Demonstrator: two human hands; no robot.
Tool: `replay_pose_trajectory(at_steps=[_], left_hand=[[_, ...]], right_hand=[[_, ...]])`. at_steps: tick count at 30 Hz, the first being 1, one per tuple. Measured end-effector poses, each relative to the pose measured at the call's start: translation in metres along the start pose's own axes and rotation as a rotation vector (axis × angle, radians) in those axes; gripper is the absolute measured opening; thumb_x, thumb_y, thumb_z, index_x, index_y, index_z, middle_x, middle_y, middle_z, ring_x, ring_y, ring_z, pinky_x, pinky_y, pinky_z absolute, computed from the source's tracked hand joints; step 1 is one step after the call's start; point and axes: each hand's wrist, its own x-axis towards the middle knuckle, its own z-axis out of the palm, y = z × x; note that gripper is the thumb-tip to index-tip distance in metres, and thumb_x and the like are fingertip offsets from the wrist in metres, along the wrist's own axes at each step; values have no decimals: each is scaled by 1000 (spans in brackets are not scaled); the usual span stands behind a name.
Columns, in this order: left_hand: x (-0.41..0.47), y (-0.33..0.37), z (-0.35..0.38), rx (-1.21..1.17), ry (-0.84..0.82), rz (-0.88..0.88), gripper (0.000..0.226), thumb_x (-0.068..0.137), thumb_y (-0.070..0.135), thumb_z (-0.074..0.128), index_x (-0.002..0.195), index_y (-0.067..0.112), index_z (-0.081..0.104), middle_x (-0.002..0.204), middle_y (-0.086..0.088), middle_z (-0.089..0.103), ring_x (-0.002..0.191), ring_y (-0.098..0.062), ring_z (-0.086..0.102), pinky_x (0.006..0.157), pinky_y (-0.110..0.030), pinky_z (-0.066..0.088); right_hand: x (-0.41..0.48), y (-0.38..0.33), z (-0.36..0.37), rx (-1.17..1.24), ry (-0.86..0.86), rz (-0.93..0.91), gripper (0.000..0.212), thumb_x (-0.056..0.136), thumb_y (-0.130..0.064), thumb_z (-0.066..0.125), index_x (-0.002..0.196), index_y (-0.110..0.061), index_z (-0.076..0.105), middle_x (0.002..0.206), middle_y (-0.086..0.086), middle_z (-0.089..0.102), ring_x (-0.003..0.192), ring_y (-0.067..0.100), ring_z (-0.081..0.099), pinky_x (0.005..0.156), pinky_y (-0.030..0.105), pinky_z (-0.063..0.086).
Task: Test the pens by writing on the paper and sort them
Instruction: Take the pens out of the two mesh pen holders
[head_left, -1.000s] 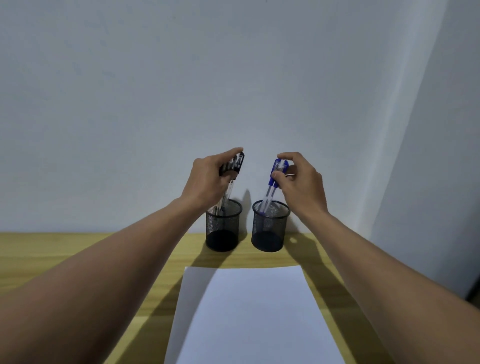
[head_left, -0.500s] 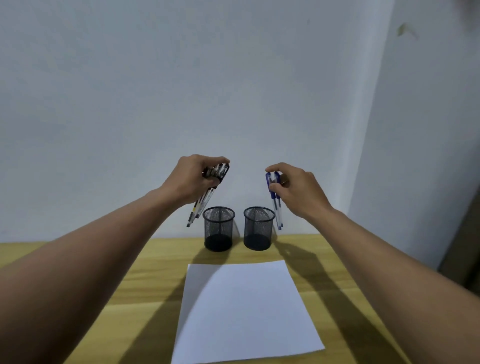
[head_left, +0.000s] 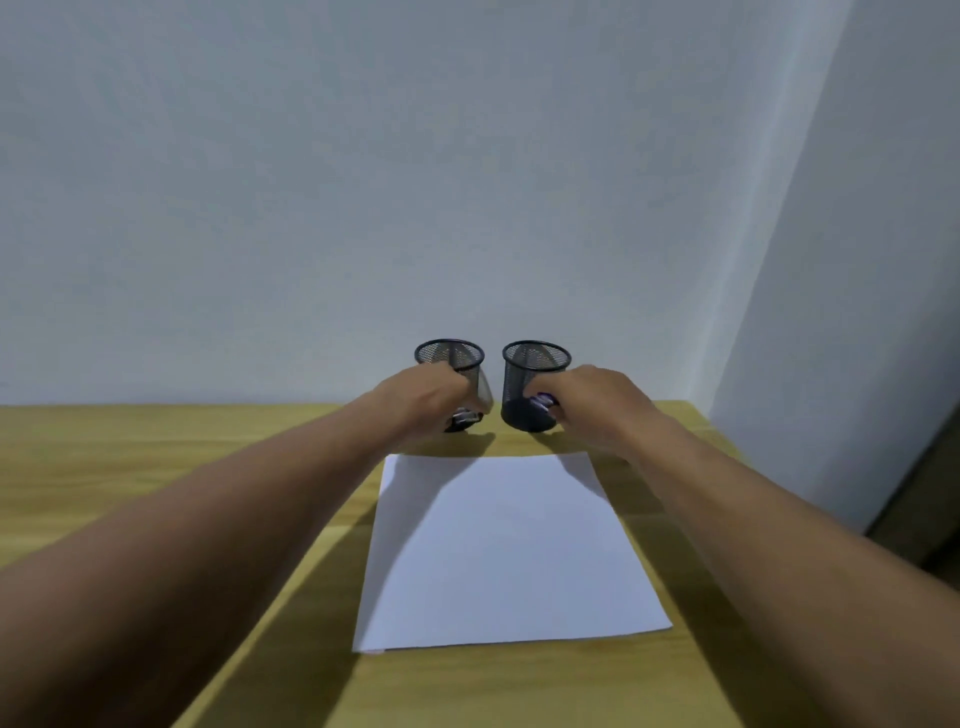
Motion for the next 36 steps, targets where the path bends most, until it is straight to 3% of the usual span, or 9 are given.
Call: replay_pose_trajectory(at_steps=[4, 7, 12, 15, 19, 22, 31, 36], left_hand=[[7, 6, 22, 75, -15, 52, 51, 94, 11, 49, 133, 44, 57, 118, -14, 67, 102, -39, 65, 75, -36, 48], [8, 6, 32, 96, 11, 65, 45, 99, 22, 48, 137, 46, 52, 116, -15, 66, 103, -40, 64, 77, -36, 47], [8, -4, 40, -30, 77, 43, 68, 87, 6, 54, 144, 42, 43, 96, -13, 69, 88, -38, 64, 68, -39, 51], [7, -5, 43, -76, 97, 16, 70, 82, 7, 66, 143, 34, 47, 98, -12, 68, 89, -36, 63, 69, -40, 52], [2, -7, 46, -89, 137, 10, 43, 80, 18, 71, 120, 26, 58, 91, -8, 67, 83, -34, 63, 66, -42, 52], [1, -9, 47, -61, 147, -14, 23, 78, 25, 74, 99, 23, 64, 87, -5, 68, 80, -33, 64, 63, -40, 52], [0, -5, 43, -160, 197, -40, 25, 75, 38, 72, 92, 20, 69, 84, -2, 70, 78, -29, 64, 64, -41, 53], [8, 10, 34, -224, 238, -19, 19, 81, 29, 75, 87, 13, 67, 77, -4, 65, 79, -31, 63, 63, -38, 50]], right_hand=[[11, -5, 17, -65, -54, -42, 45, 93, -14, 54, 131, -38, 59, 125, 5, 70, 109, 33, 66, 77, 37, 51], [15, -7, 27, -17, -60, -58, 31, 97, -27, 58, 128, -32, 59, 120, 6, 70, 108, 35, 66, 77, 38, 51], [12, -4, 34, 56, -80, -28, 42, 95, -14, 60, 135, -26, 59, 128, 7, 66, 116, 33, 61, 86, 42, 52], [7, 1, 36, 106, -77, 1, 41, 93, -10, 57, 131, -23, 63, 125, 8, 67, 113, 33, 62, 83, 41, 52], [1, 7, 40, 120, -92, 22, 31, 93, -13, 57, 116, -26, 72, 111, 9, 70, 99, 34, 64, 70, 37, 48], [-2, 10, 40, 145, -84, 36, 29, 94, -14, 57, 116, -27, 72, 112, 9, 72, 99, 32, 64, 71, 37, 48], [-5, 4, 27, 195, -27, 77, 35, 96, -25, 58, 129, -21, 66, 123, 10, 70, 111, 33, 63, 87, 41, 53], [-4, 7, 23, 196, -62, 101, 31, 96, -18, 57, 124, -21, 68, 119, 12, 70, 106, 34, 64, 86, 43, 55]])
